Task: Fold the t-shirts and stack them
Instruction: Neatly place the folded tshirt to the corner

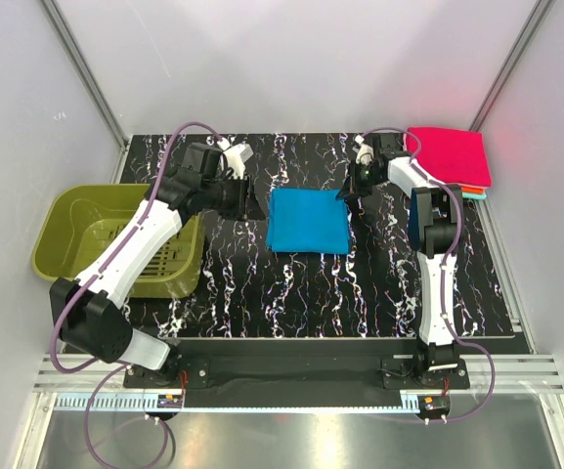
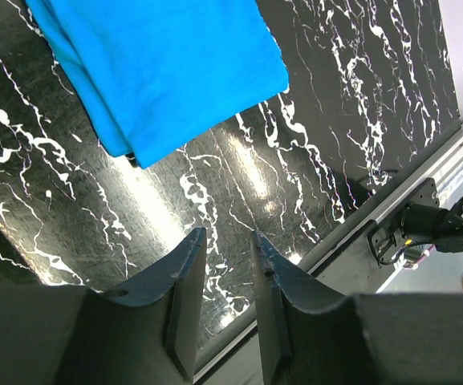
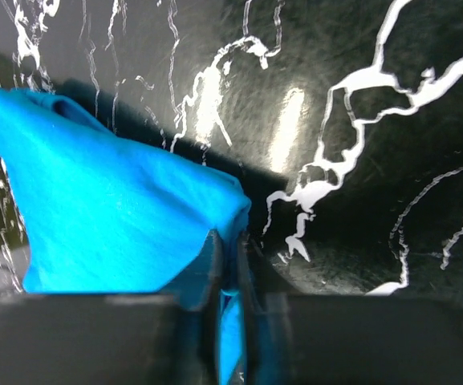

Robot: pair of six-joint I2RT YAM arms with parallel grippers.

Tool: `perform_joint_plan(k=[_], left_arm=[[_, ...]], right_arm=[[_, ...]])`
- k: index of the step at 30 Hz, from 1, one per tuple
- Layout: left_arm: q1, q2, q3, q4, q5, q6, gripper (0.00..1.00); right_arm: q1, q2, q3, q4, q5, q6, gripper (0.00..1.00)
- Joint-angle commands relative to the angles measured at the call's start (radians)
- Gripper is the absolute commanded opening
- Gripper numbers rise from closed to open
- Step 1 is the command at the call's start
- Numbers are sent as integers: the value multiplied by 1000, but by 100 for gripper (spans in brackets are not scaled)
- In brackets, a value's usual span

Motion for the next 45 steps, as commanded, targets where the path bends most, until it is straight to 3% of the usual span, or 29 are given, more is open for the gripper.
perform_joint_plan(k=[1,5,12,19,24,35,45], left_arm=[[7,-23,-5,35,23,5,32],[12,-25,-9,35,18,5,32],[18,-17,-11,35,14,0,32],[21,-12,-13,36,26,-4,32],[23,-13,-17,39,32,-6,32],[21,-5,-23,46,43,-11,32],[23,1,-25,49,66,-17,32]], right_arm=[[12,18,12,-40,-49,-15,0],[12,-32,-17,-20,-31,-17,0],[12,-233,-144,2,191,3,0],[12,-328,-228,34,342,-32,0],[5,-357,-207,34,454,-94,0],[-50,-434,-140,29,552,-305,0],[-121,-496,-97,34,572,-462,0]])
